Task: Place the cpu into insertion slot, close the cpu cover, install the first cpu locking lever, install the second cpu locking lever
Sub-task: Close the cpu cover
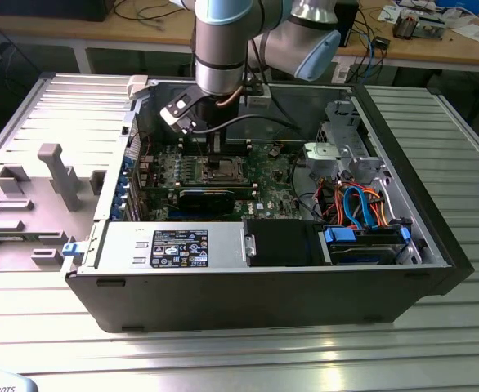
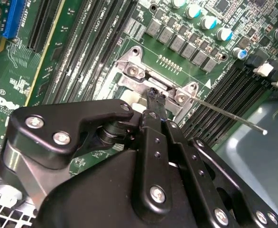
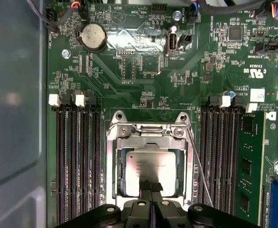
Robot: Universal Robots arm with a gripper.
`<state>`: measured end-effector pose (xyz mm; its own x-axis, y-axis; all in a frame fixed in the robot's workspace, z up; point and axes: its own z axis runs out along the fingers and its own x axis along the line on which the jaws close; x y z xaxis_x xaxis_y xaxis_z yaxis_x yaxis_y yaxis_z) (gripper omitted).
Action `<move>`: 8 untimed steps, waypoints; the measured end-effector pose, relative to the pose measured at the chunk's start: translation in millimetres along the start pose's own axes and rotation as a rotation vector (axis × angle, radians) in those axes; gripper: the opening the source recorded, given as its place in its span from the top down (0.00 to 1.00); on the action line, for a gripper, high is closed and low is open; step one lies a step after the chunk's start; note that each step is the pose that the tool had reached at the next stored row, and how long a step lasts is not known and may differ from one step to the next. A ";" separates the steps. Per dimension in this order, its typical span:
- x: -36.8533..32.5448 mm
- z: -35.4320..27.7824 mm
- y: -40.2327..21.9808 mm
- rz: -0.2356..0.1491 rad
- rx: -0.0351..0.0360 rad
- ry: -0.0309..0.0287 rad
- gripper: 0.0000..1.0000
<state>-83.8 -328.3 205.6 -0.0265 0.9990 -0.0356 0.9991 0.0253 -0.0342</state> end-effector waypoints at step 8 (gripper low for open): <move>-0.7 -0.6 12.4 0.000 -0.0004 0.0023 0.89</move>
<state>-71.4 -328.7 205.8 -0.0266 0.9991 -0.0333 0.9991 0.0255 -0.0337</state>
